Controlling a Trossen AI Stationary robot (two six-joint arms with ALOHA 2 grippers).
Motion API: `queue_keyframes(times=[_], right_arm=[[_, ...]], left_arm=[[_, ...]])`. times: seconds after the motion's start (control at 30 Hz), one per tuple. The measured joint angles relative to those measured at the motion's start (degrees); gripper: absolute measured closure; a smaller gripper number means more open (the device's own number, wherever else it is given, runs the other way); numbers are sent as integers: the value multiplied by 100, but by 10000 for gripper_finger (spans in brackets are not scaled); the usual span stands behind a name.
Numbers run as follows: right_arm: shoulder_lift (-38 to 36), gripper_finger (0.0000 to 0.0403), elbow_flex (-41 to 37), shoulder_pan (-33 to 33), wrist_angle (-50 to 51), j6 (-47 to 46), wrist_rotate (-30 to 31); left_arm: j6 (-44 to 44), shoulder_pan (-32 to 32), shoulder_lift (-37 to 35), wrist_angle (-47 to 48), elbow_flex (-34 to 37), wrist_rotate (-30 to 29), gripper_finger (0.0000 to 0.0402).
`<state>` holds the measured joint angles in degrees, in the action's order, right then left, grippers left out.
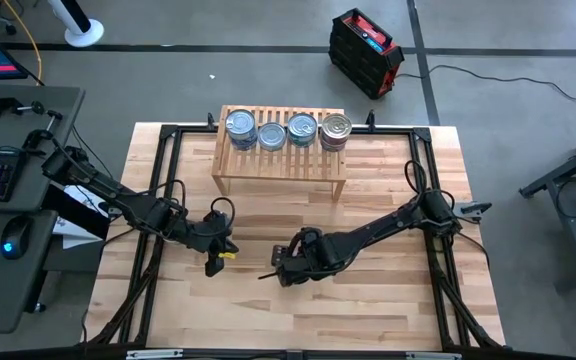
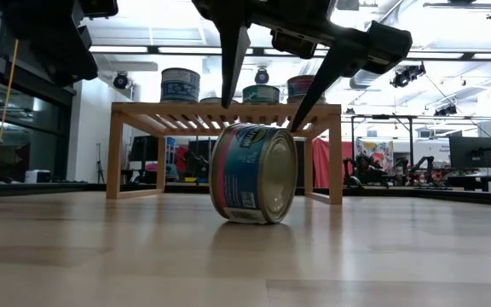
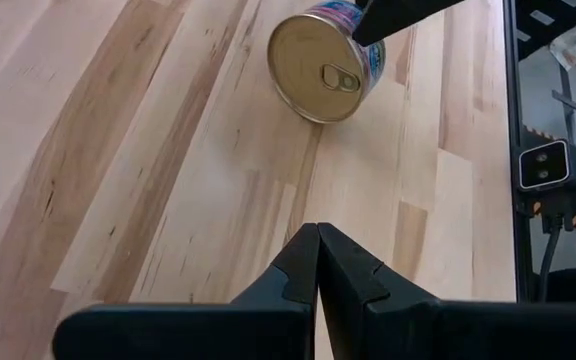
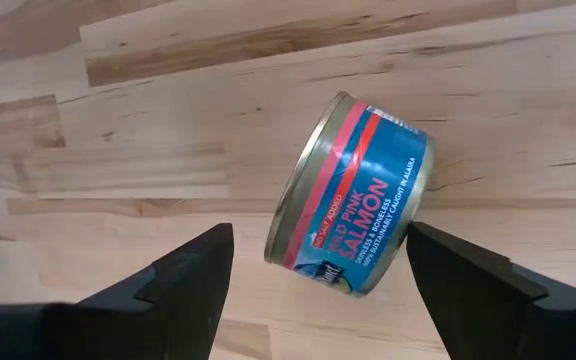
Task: Stack canned seafood by type on shelf
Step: Stack the blue-pink tuna can on top of the other blue-pink tuna can on the shelf
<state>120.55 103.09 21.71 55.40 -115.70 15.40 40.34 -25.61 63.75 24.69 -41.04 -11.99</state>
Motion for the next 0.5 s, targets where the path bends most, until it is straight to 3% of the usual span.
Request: queue_keyframes(times=[0.5], right_arm=[[201,116,2,-238,-25,30,-136]], left_arm=[[-3,0,-1,573,-2,1,401]])
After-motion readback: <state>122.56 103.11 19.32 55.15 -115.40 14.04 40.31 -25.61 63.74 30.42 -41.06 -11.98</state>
